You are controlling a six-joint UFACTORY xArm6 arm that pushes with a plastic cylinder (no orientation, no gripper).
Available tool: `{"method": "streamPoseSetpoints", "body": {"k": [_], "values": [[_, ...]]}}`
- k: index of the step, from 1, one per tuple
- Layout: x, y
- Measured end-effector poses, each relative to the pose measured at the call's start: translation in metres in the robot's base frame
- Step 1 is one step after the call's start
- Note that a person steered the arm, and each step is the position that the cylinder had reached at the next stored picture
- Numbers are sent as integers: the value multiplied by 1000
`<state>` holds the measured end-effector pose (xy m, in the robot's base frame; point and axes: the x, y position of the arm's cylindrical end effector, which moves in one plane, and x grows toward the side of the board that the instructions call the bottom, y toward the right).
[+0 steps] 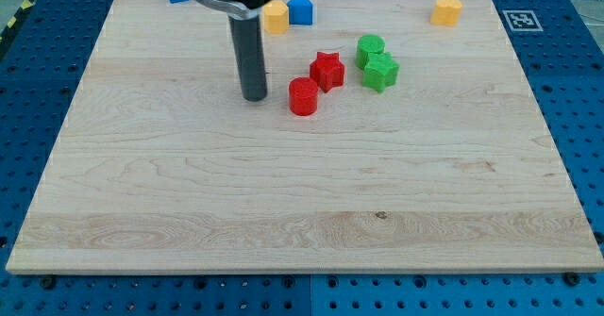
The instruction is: Place the red circle at the bottom left side of the green star
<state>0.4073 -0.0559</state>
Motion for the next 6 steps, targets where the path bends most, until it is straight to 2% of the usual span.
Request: {"method": "streamPoseSetpoints", "body": {"k": [2, 6], "values": [[2, 76], [30, 92]]}}
